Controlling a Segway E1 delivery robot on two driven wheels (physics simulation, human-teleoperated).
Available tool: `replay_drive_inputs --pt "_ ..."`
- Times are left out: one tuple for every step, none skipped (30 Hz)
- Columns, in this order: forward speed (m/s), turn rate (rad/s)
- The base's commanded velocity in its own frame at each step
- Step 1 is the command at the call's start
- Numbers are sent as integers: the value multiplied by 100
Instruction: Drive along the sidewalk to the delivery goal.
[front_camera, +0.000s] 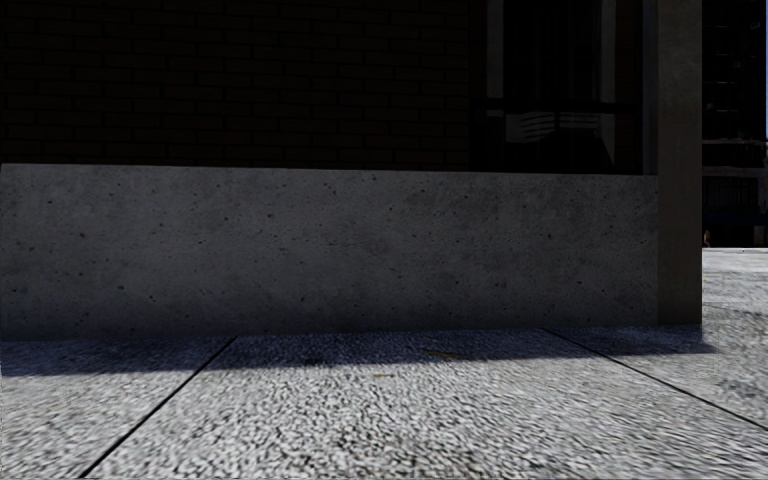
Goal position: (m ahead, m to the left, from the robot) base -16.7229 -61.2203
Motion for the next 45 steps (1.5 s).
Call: replay_drive_inputs --pt "0 -105" --pt "0 -105" --pt "0 -105" --pt "0 -105" --pt "0 -105" --pt "0 -104" --pt "0 -104" --pt "0 -104" --pt "0 -104" --pt "0 -105" --pt "0 -105" --pt "0 -105" --pt "0 -105" --pt "0 -105" --pt "0 -104" --pt "0 -104" --pt "0 -104" --pt "0 -104" --pt "0 -104" --pt "0 -104" --pt "0 -104" --pt "0 -104" --pt "0 -104" --pt "0 -104" --pt "0 -104" --pt "0 -104" --pt "0 -104" --pt "0 -104" --pt "0 -104" --pt "0 -104" --pt "0 -104" --pt "0 -104" --pt "0 -104" --pt "0 -104" --pt "0 -104" --pt "0 -104" --pt "0 -104" --pt "0 -88" --pt "0 -88" --pt "0 -2" --pt "0 0" --pt "0 0" --pt "63 0" --pt "63 0" --pt "139 0"
